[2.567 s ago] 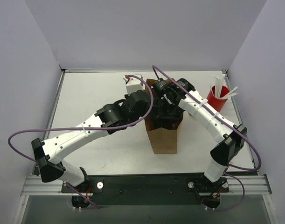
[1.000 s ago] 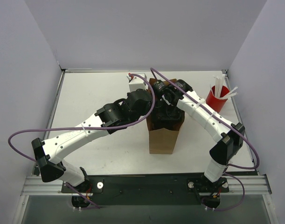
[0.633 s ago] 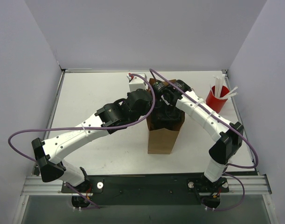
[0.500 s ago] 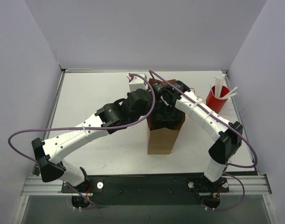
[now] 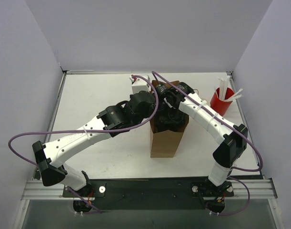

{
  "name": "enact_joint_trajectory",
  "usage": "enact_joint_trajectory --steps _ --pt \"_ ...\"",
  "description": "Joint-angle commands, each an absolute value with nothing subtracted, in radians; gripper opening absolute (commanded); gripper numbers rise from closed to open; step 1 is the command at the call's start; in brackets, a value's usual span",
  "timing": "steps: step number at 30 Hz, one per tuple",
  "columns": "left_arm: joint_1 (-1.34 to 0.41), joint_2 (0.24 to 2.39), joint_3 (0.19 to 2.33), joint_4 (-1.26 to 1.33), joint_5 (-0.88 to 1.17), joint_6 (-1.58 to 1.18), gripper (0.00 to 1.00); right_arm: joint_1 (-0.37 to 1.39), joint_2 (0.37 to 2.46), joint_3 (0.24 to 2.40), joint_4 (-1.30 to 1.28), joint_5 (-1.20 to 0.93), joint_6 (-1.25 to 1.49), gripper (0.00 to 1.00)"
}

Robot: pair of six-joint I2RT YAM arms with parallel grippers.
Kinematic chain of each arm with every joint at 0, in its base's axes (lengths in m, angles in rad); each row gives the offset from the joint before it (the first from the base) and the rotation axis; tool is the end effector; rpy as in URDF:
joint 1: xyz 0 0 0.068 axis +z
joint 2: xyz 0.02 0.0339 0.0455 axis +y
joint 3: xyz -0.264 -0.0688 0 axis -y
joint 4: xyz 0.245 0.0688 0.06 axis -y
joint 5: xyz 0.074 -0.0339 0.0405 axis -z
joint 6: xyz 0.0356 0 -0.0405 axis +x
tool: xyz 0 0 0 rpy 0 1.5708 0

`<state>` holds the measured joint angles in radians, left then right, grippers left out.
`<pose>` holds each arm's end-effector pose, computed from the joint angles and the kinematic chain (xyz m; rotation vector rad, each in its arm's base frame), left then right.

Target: Pack the takeout coffee

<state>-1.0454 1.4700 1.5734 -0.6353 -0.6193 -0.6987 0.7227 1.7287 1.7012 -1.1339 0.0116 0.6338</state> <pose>0.1782 -0.2662 0.4089 -0.0154 2.0268 -0.4626 0.2641 0.2323 0.3269 -0.1208 2.7919 0.3514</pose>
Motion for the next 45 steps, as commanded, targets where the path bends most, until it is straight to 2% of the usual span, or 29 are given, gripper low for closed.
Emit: enact_joint_trajectory --steps 1,37,45 --pt "-1.045 1.462 1.606 -0.603 -0.621 -0.693 0.0 0.732 1.726 1.77 -1.187 0.038 0.623 0.76" --pt "-1.042 1.489 1.647 -0.666 -0.63 -0.681 0.0 0.726 1.721 1.924 -1.239 0.058 0.624 0.77" --pt "-1.042 1.493 1.654 -0.678 -0.635 -0.689 0.0 0.726 1.727 2.038 -1.288 0.083 0.615 0.77"
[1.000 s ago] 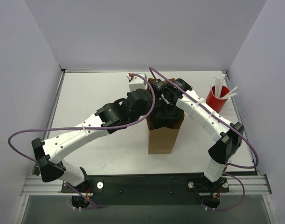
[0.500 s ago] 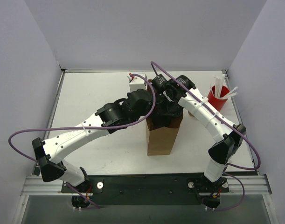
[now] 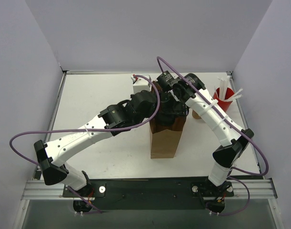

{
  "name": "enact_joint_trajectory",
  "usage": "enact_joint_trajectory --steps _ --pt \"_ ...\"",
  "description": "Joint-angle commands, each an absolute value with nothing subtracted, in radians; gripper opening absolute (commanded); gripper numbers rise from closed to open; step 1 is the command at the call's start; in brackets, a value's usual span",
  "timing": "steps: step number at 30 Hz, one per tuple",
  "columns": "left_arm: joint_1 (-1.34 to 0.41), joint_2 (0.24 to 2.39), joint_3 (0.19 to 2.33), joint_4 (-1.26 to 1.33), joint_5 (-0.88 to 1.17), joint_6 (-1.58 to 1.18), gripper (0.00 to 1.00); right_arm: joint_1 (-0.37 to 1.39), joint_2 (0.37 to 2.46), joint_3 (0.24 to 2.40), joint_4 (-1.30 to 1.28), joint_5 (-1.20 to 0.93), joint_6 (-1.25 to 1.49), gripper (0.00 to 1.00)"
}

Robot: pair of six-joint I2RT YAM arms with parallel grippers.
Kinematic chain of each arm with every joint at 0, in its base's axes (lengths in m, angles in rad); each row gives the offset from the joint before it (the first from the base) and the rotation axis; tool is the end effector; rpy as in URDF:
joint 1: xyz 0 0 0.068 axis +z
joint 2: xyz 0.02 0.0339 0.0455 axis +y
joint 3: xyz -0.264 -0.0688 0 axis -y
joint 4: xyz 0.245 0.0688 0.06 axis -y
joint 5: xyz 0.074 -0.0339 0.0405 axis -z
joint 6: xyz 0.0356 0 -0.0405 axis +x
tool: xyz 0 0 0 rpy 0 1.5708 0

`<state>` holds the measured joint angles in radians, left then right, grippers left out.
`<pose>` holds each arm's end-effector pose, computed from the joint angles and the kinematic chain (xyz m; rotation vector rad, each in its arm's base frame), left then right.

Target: Pack the takeout coffee

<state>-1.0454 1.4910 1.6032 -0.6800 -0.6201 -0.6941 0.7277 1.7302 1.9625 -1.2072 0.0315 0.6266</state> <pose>0.1797 -0.2686 0.4083 0.0036 2.0506 -0.4288 0.2606 0.2306 0.3982 -0.1197 2.6157 0.4717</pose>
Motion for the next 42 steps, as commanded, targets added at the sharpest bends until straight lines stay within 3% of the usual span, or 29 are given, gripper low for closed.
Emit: enact_joint_trajectory --steps 1,23,42 --pt "-1.042 1.493 1.654 -0.68 -0.637 -0.687 0.0 0.724 1.727 2.049 -1.293 0.087 0.614 0.77" --pt "-1.043 1.496 1.655 -0.681 -0.635 -0.693 0.0 0.718 1.694 2.184 -1.308 0.121 0.598 0.78" --pt "-1.043 1.505 1.658 -0.663 -0.637 -0.686 0.0 0.733 1.672 1.767 -1.143 0.038 0.637 0.78"
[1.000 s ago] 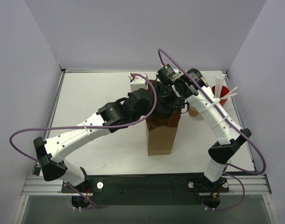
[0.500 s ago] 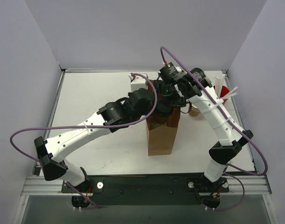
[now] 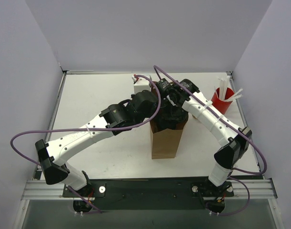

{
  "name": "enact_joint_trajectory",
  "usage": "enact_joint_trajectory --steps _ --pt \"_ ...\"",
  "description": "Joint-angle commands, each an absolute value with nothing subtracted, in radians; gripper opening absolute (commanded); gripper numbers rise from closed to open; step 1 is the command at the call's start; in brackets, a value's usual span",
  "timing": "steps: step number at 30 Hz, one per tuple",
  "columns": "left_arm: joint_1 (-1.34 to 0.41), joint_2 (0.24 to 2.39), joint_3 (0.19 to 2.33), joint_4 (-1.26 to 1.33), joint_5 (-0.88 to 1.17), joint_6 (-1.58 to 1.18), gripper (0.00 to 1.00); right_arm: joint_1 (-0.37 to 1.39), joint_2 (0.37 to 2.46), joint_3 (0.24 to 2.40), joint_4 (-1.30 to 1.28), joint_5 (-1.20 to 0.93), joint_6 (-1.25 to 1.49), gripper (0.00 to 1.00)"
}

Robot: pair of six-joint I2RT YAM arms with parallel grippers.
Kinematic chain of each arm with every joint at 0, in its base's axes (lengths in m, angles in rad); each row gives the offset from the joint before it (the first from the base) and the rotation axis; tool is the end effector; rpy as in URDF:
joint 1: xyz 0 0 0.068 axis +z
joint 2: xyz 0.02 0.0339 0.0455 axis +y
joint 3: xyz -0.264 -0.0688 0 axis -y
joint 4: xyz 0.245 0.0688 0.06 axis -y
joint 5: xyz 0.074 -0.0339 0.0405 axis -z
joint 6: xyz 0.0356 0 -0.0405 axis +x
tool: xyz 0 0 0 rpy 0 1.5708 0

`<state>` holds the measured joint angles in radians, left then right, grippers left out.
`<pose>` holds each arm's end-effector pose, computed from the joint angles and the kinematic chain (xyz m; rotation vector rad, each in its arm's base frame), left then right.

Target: Pack the takeout coffee

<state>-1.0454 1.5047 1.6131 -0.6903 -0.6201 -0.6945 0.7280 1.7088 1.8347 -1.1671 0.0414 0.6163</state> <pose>0.1812 -0.2714 0.4065 0.0091 2.0602 -0.4171 0.2602 0.2299 0.3707 -0.1342 2.6694 0.4080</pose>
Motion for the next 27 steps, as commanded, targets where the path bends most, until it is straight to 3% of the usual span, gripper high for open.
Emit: enact_joint_trajectory --steps 1,27 --pt "-1.042 1.502 1.658 -0.663 -0.637 -0.686 0.0 0.733 1.671 1.752 -1.126 0.038 0.638 0.78" --pt "-1.04 1.5 1.647 -0.643 -0.627 -0.676 0.0 0.752 1.652 1.375 -0.887 0.077 0.686 0.78"
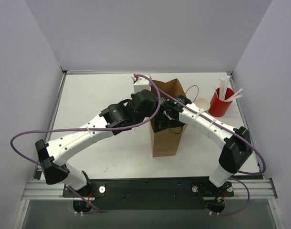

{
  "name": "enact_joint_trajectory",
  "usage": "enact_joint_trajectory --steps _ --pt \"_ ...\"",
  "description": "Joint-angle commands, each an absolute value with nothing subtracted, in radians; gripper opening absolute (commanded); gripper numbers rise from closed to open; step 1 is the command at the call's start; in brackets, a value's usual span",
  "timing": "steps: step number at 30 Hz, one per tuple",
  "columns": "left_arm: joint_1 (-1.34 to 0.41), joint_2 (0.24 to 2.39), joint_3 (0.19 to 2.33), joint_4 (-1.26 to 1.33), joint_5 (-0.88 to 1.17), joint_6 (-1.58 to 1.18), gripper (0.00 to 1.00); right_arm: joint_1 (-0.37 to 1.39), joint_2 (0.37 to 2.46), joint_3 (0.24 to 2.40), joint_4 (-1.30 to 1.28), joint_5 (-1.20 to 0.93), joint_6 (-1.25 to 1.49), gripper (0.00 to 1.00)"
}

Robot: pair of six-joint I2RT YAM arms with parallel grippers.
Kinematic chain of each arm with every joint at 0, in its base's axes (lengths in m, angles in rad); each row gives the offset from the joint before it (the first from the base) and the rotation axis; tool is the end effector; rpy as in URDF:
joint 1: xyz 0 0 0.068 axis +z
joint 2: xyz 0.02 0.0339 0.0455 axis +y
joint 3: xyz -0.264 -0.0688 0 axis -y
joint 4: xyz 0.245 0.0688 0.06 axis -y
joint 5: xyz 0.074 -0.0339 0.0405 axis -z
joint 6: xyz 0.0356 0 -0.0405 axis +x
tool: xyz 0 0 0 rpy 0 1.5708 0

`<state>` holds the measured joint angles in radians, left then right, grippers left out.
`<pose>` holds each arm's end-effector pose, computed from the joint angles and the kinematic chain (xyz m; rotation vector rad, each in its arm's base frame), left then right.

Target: Pack the takeout coffee

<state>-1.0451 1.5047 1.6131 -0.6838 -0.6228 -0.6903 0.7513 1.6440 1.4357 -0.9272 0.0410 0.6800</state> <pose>0.1815 -0.2715 0.4071 0.0088 2.0542 -0.4175 0.2477 0.2294 0.2855 -0.0860 2.7632 0.3583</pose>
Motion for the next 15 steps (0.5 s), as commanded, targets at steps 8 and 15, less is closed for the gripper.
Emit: enact_joint_trajectory --steps 8,15 --pt "-1.037 1.506 1.654 -0.646 -0.627 -0.678 0.0 0.752 1.658 1.321 -0.848 0.072 0.681 0.78" --pt "-1.037 1.509 1.66 -0.646 -0.626 -0.677 0.0 0.752 1.654 1.31 -0.845 0.071 0.678 0.78"
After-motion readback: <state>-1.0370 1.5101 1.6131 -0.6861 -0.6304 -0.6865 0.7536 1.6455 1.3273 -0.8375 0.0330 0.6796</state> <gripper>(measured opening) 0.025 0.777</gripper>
